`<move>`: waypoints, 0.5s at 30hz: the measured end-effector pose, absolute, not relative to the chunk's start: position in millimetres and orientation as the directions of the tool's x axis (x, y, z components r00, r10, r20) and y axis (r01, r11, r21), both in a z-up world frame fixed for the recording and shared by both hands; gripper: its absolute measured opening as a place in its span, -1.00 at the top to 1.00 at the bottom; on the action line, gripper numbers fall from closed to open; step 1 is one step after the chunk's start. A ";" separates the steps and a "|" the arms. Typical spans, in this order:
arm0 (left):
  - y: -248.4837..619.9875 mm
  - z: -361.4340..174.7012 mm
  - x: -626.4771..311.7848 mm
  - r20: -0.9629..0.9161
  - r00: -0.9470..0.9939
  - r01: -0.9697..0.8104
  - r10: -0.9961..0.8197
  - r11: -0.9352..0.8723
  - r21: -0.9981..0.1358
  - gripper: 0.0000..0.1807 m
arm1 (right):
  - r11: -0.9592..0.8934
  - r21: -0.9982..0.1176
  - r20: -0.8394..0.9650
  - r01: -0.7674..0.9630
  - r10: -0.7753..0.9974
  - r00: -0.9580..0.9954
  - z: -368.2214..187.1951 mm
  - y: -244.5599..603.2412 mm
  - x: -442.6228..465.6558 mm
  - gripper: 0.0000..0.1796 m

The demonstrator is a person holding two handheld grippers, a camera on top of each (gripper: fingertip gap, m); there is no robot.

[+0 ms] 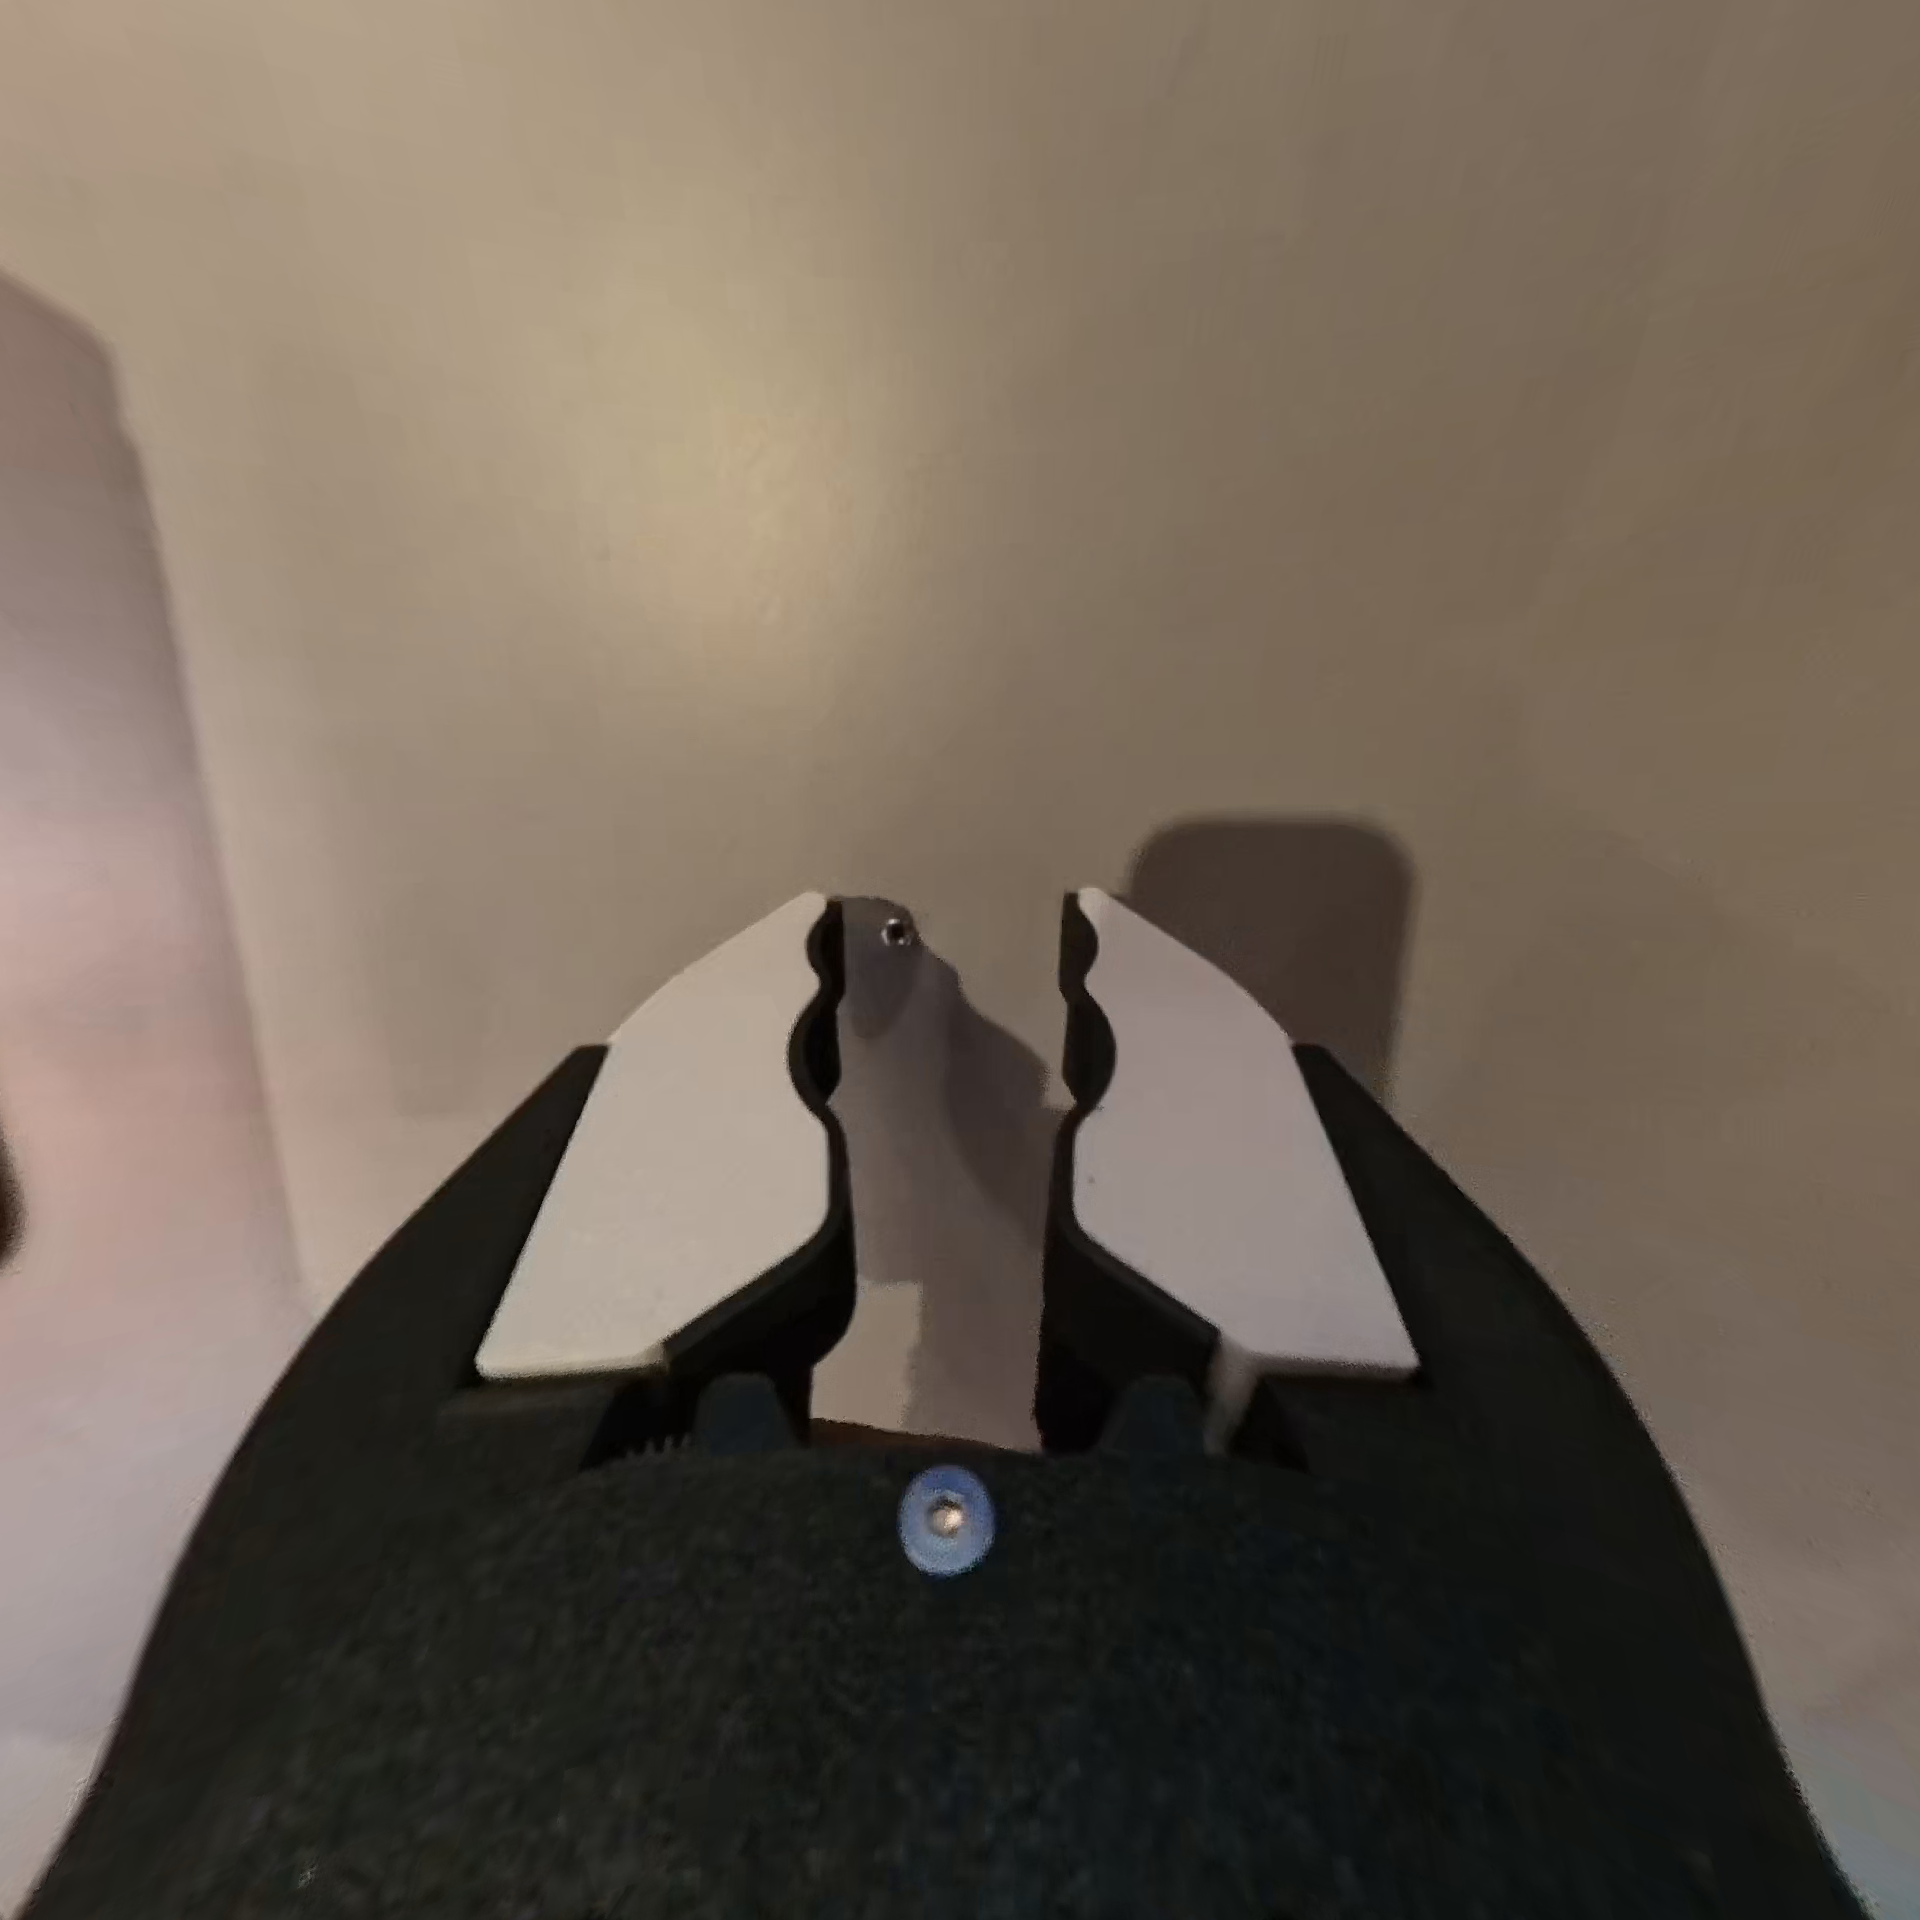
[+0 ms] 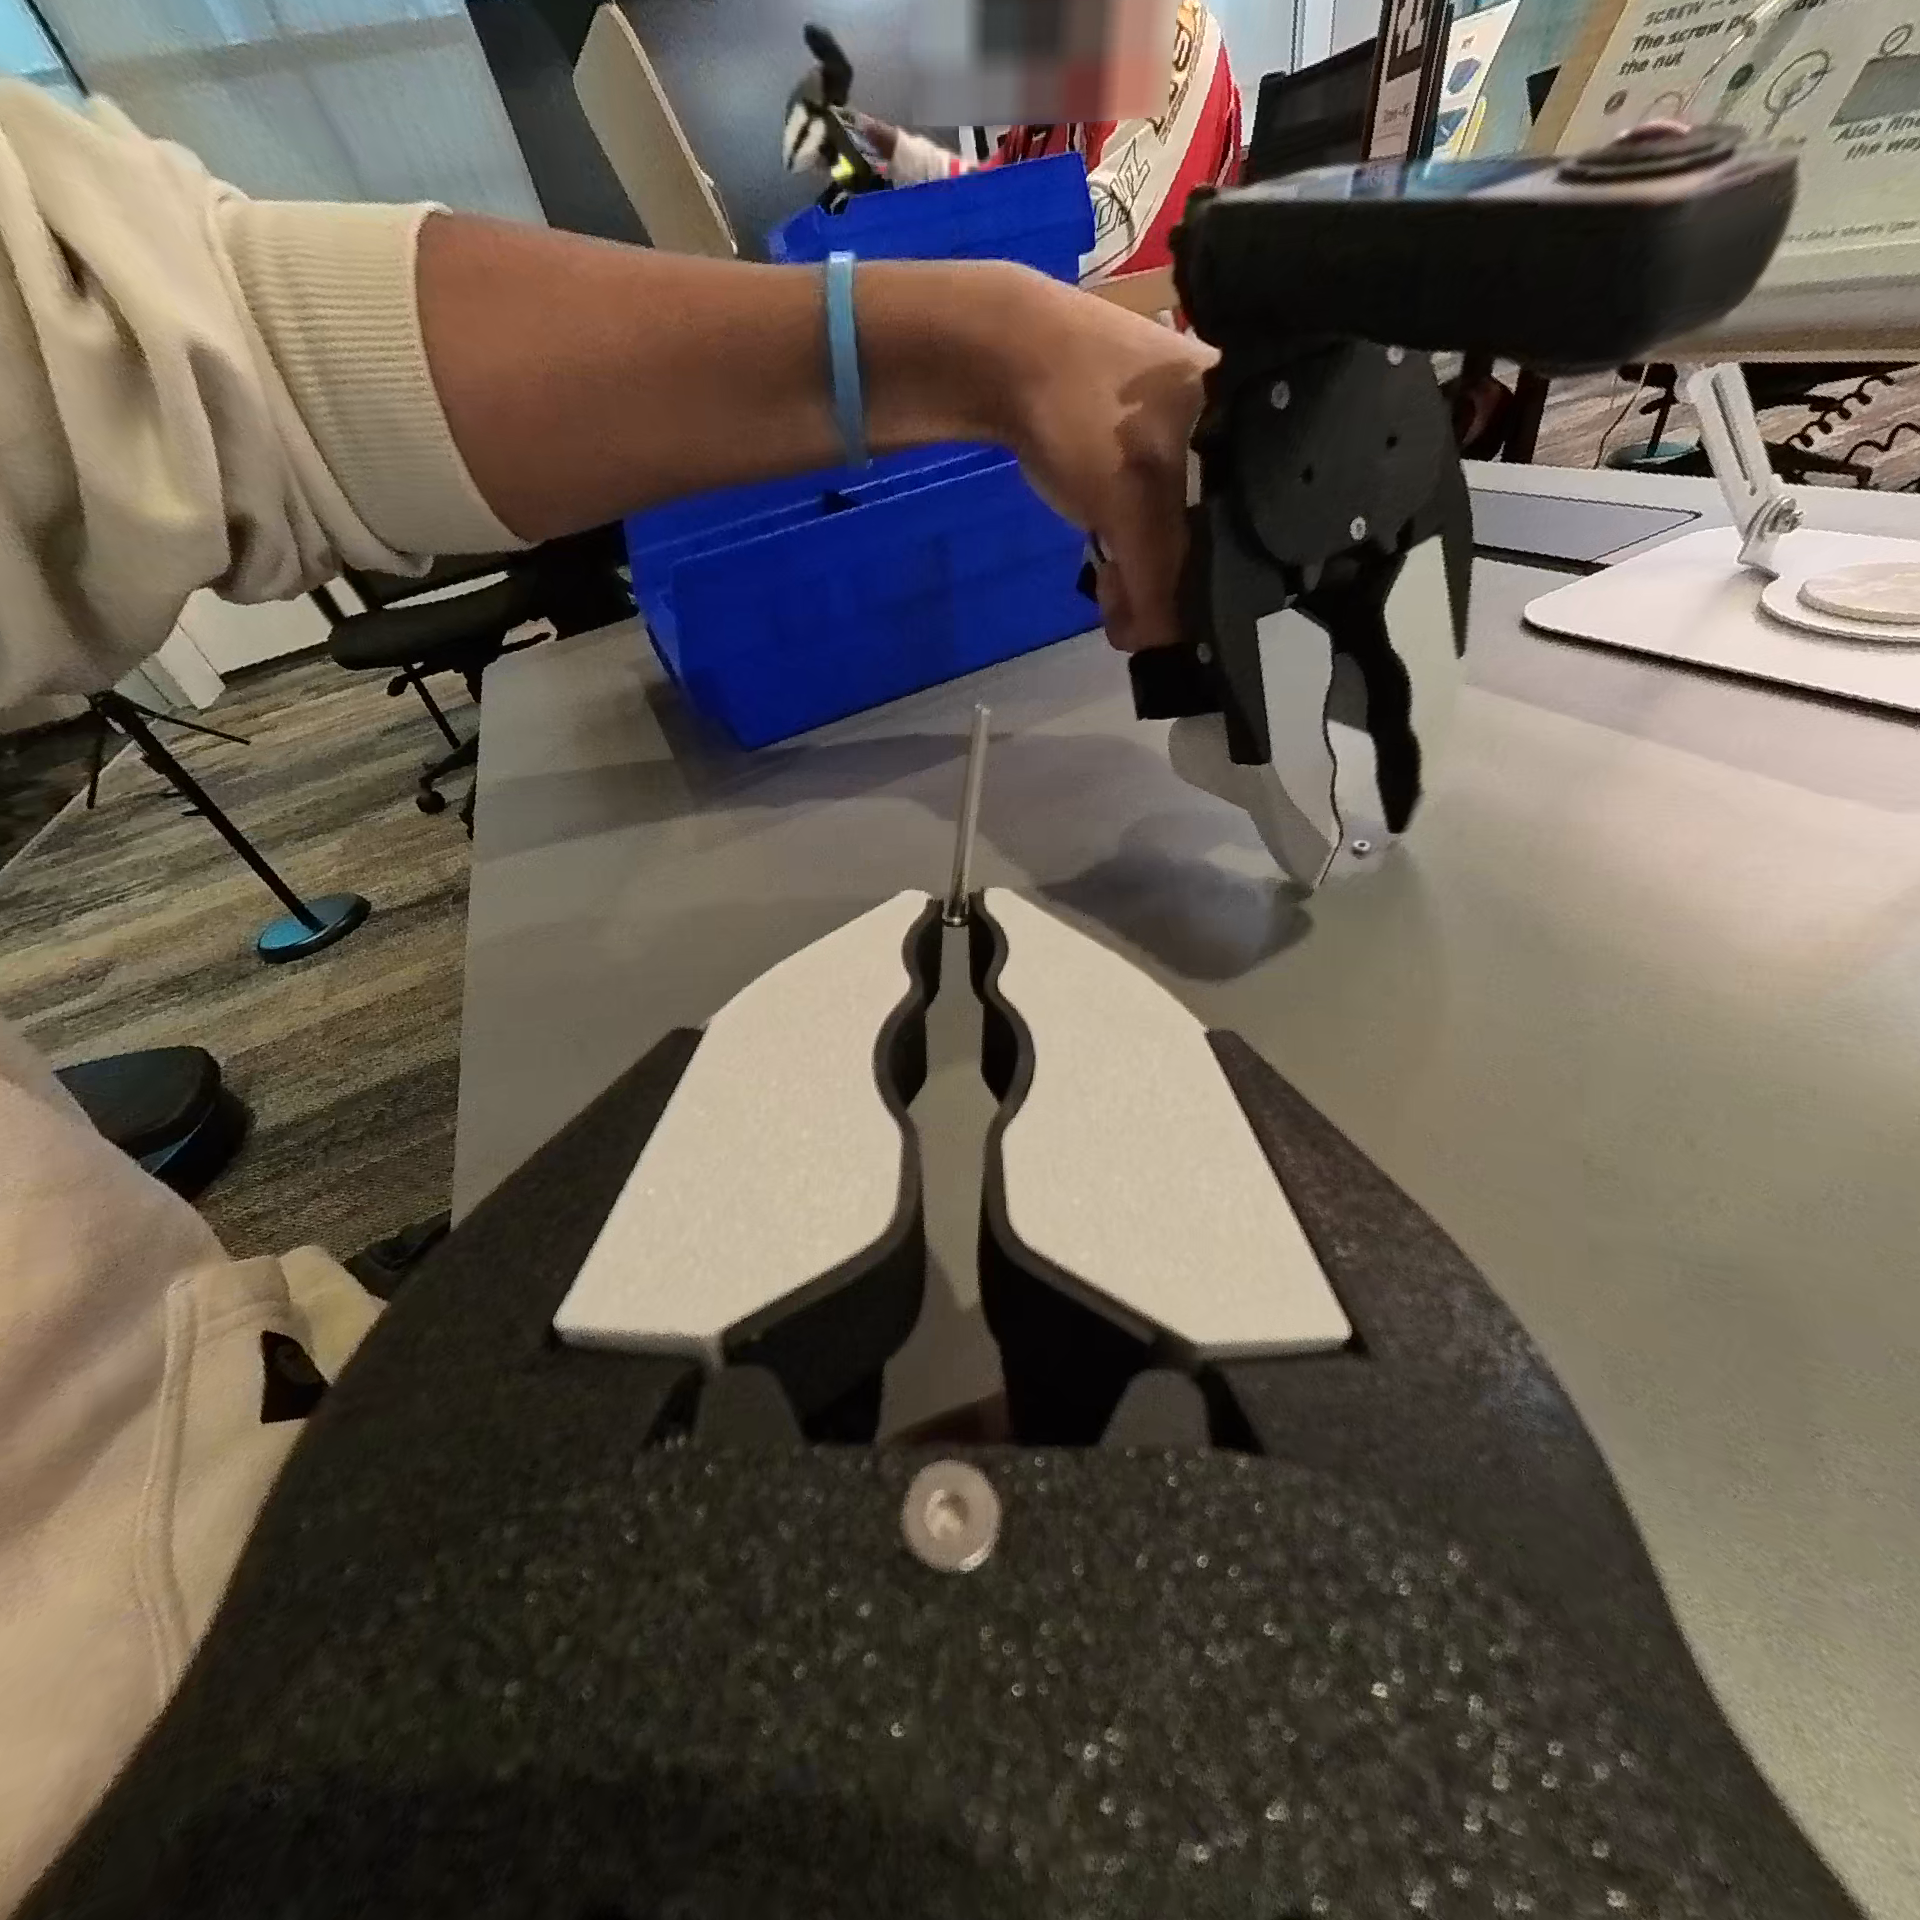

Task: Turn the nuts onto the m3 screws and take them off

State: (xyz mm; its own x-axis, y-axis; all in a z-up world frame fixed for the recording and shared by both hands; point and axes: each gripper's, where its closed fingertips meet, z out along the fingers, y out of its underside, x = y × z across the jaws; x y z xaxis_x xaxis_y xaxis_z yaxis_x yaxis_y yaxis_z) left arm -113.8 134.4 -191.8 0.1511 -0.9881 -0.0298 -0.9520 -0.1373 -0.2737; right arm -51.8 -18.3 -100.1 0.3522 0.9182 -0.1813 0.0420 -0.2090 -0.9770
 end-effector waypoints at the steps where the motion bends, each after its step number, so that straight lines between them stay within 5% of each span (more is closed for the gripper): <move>1: 137.1 -192.9 -115.1 -0.028 0.161 -0.951 -0.987 -0.148 -0.271 0.57 | -0.209 -0.977 -0.181 0.044 0.918 0.352 -100.4 -18.3 -52.0 0.95; 15: 144.8 -193.0 -121.8 0.019 0.186 -0.948 -0.982 -0.185 -0.259 0.73 | -0.218 -0.975 -0.192 0.039 0.919 0.344 -100.2 -18.2 -51.7 0.95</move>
State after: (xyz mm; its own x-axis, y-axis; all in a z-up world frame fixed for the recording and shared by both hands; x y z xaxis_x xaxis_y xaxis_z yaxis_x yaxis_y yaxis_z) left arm -121.8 144.8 -193.0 0.1864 -0.9823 0.0194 -0.9479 -0.1850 -0.2592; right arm -51.7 -18.2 -100.2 0.3443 0.9191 -0.1916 0.0386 -0.2178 -0.9752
